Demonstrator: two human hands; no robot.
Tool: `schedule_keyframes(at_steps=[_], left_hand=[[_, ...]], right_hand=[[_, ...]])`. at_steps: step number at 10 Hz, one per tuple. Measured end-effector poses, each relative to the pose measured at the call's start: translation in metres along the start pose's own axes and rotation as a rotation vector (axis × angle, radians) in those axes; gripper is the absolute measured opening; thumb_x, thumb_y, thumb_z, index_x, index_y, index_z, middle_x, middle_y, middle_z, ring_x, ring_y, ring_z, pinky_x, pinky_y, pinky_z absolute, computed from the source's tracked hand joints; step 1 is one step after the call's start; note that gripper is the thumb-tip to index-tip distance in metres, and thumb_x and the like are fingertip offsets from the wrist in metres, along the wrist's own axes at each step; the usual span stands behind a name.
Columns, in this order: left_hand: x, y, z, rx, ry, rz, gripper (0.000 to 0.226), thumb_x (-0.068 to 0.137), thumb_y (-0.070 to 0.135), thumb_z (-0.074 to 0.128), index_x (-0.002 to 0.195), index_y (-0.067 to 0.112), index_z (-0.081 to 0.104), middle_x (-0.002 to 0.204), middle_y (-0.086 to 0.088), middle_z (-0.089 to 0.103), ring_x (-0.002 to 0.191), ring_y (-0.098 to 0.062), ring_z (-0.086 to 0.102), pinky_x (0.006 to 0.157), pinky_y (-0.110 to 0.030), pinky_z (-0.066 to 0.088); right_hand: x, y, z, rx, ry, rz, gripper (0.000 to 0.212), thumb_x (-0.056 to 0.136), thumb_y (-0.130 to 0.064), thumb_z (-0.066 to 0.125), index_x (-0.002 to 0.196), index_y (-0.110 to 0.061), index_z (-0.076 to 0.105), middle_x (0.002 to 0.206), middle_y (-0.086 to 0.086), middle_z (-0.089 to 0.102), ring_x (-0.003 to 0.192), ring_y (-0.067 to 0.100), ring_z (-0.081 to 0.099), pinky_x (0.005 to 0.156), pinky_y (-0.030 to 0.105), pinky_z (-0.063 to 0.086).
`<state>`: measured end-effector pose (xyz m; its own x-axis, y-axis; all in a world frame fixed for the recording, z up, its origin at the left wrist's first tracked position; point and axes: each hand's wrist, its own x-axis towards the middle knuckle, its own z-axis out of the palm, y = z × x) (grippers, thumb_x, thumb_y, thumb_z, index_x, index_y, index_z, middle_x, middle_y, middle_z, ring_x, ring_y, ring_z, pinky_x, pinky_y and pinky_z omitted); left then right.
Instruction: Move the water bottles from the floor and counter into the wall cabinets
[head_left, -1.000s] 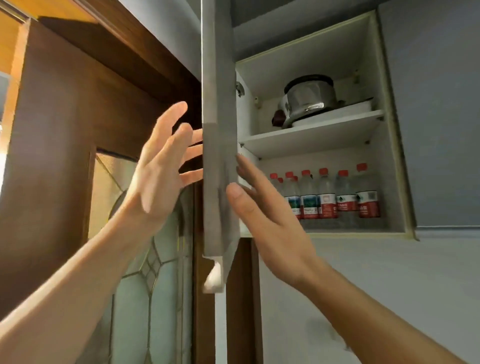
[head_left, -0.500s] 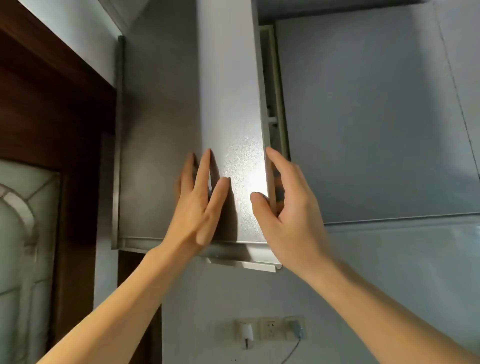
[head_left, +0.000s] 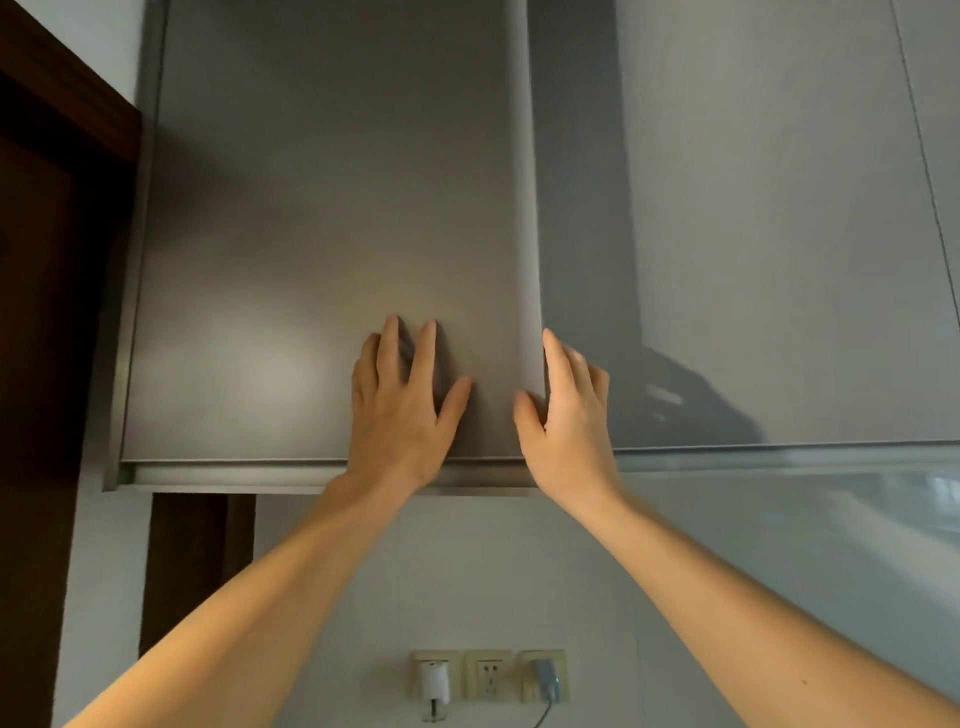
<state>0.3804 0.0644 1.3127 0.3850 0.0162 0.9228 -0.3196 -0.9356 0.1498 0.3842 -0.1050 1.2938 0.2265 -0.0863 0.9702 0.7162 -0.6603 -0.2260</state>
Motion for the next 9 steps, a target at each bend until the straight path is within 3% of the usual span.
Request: schedule_keyframes(at_steps=[2,3,5,7,8,9], left_hand=[[0.012,0.001,0.034,-0.080,0.001,-0.010,0.071,0.099,0.058,0.033,0.160,0.028,0.012,0.168,-0.009,0.002,0.153,-0.032,0.003,0.124,-0.050,0.017],[0.017,-0.001,0.046,0.019,-0.022,-0.023,0.069,0.101,0.055,0.036,0.160,0.025,0.015,0.168,-0.012,0.003,0.152,-0.035,0.005,0.124,-0.050,0.014],[0.020,-0.014,0.057,0.120,0.007,-0.014,0.067,0.101,0.052,0.044,0.160,0.027,0.023,0.169,-0.007,0.004,0.152,-0.034,0.009,0.122,-0.048,0.016],[0.031,-0.007,0.035,-0.104,-0.095,-0.130,0.061,0.098,0.050,0.053,0.153,0.025,0.042,0.167,-0.007,0.018,0.150,-0.031,0.015,0.122,-0.042,0.019],[0.029,0.000,0.011,-0.332,-0.126,-0.143,0.046,0.100,0.038,0.057,0.137,0.011,0.061,0.145,-0.013,0.054,0.136,-0.027,0.046,0.112,-0.032,0.034],[0.009,-0.010,-0.016,-0.581,-0.126,-0.217,0.025,0.101,0.029,0.057,0.107,0.010,0.072,0.104,-0.004,0.073,0.102,-0.021,0.064,0.080,-0.020,0.044]], right_hand=[[0.011,0.039,0.019,-0.132,-0.053,-0.055,0.055,0.095,-0.015,0.057,0.149,-0.011,0.046,0.161,-0.005,0.034,0.146,0.020,0.024,0.113,0.036,0.021],[0.012,0.061,0.027,-0.278,-0.099,-0.137,0.057,0.094,-0.019,0.058,0.149,-0.008,0.045,0.163,0.000,0.031,0.154,0.025,0.018,0.123,0.044,0.013],[0.011,0.085,0.035,-0.417,-0.105,-0.282,0.066,0.097,-0.032,0.063,0.154,-0.008,0.038,0.166,0.005,0.024,0.155,0.029,0.014,0.124,0.051,0.014],[0.016,0.066,0.019,-0.455,-0.287,-0.194,0.068,0.098,-0.034,0.061,0.155,-0.010,0.034,0.169,0.004,0.013,0.156,0.027,0.006,0.125,0.050,0.009],[0.012,0.039,0.005,-0.284,-0.332,-0.040,0.055,0.098,-0.028,0.060,0.148,-0.008,0.047,0.165,0.007,0.026,0.153,0.021,0.022,0.124,0.037,0.015],[-0.002,0.009,-0.022,-0.019,-0.242,0.168,0.027,0.094,-0.020,0.064,0.119,-0.011,0.072,0.127,0.002,0.069,0.112,0.013,0.064,0.099,0.021,0.041]])
